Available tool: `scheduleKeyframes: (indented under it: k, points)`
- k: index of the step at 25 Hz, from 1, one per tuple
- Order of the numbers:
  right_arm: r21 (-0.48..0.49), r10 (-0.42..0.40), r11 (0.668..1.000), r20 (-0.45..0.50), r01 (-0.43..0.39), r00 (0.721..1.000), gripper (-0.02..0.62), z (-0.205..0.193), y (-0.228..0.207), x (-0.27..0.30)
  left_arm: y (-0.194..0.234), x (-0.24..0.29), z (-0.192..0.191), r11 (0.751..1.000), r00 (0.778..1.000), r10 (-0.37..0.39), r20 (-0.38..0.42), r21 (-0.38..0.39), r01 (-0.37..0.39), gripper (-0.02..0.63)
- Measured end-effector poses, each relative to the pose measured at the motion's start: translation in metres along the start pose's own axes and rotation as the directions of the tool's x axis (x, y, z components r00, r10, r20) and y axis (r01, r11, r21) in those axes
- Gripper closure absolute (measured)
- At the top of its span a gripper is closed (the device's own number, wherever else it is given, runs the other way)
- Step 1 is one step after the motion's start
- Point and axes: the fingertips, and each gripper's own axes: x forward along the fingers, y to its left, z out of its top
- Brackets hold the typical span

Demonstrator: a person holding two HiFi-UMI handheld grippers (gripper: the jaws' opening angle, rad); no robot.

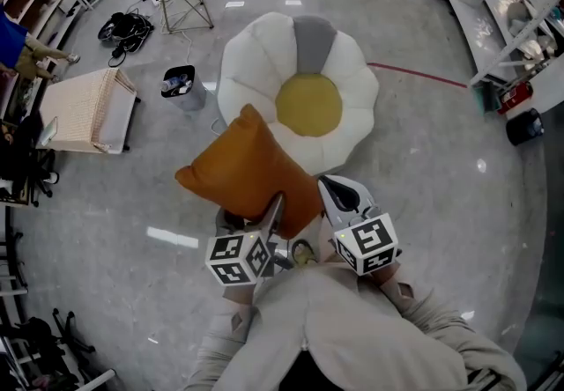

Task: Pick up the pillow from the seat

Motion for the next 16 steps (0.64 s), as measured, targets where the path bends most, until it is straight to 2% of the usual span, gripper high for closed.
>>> scheduleKeyframes:
  k: [16]
  points:
    - [-0.014, 0.005, 1.000, 0.036, -0.005, 0.999, 0.597, 0.008, -0.001, -0.012, -0.010, -0.002, 0.007, 1.000, 0.999, -0.009, 0.036, 0.010, 0.009, 0.192]
